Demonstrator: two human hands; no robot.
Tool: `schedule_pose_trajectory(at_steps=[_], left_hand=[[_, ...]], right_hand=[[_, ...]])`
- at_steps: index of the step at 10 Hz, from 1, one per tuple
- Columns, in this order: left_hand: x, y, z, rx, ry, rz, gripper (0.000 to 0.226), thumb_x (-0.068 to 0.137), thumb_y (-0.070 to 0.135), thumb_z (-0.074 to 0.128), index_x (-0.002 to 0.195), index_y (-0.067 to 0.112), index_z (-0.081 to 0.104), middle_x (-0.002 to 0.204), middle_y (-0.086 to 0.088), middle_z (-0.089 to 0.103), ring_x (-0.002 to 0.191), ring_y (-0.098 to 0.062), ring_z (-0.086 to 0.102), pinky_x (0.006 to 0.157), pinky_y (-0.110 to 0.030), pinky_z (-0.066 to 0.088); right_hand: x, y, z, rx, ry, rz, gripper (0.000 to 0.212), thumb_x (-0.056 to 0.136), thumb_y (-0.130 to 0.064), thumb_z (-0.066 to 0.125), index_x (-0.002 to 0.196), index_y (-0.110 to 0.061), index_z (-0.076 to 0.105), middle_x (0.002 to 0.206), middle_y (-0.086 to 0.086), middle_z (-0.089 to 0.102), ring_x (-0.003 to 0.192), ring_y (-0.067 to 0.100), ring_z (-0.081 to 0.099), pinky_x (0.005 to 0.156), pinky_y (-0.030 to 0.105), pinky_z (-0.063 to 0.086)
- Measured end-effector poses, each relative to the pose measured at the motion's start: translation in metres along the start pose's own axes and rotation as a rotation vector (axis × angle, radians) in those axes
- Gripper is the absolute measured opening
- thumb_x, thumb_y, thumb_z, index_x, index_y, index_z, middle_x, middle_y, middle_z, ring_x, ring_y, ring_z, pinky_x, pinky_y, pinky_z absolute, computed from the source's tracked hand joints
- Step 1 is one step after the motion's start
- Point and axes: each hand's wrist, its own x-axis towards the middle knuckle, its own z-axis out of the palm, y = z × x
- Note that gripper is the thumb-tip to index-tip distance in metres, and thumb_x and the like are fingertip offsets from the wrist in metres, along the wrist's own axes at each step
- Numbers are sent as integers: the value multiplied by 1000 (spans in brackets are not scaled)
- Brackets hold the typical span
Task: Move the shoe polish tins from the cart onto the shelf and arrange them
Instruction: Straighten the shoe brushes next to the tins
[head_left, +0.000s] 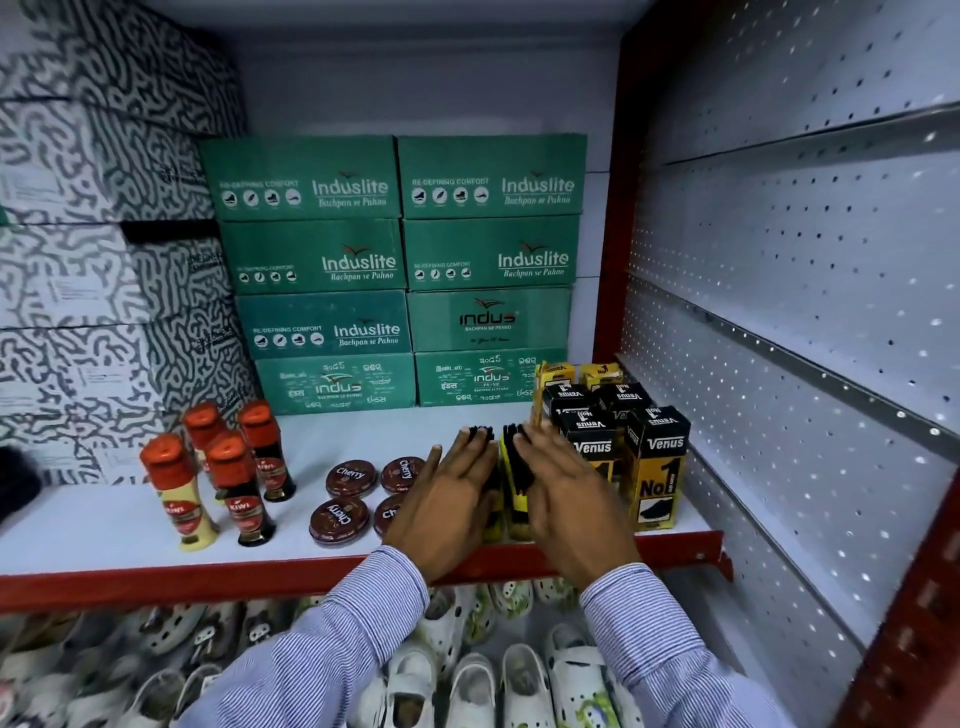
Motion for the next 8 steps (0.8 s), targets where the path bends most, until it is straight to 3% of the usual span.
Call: schedule_pose_trajectory(at_steps=[1,2,3,5,7,8], left_hand=[[10,19,-11,-3,91,78,60,104,30,37,159,19,16,170,0,10,158,-20,1,129,-46,12],[26,43,-16,3,151,169,59,105,30,33,160,20,13,170,2,6,158,-19,-2,130,-41,5],[42,60,-14,2,139,211,57,106,31,30,160,19,14,170,2,7,157,-17,-5,130,-41,1],[53,68,-2,7,34,214,56,106,32,29,159,19,17,170,1,17,158,-15,1,130,-43,4],[51,70,-3,-13,19,208,58,104,33,33,158,19,19,169,1,21,158,-15,4,130,-47,9],[46,75,-11,13,35,194,61,103,35,32,159,20,15,170,3,12,157,-16,-6,128,-54,5]], right_hand=[[0,15,-19,23,227,20,56,88,-12,42,144,-17,45,154,-3,39,146,12,28,121,35,23],[5,33,-35,-30,305,161,57,93,-18,36,150,-18,32,159,0,28,150,14,15,123,37,12],[8,55,-37,-120,249,310,60,95,-26,27,153,-15,21,164,5,16,152,19,4,124,40,4],[7,69,-34,-199,45,402,66,91,-32,19,151,-6,25,162,12,21,152,27,10,124,43,5],[7,67,-33,-201,15,377,66,90,-32,21,149,-6,32,160,12,28,151,28,13,124,46,8],[9,60,-38,-185,74,378,65,91,-34,19,152,-9,25,163,10,19,152,27,7,124,46,4]])
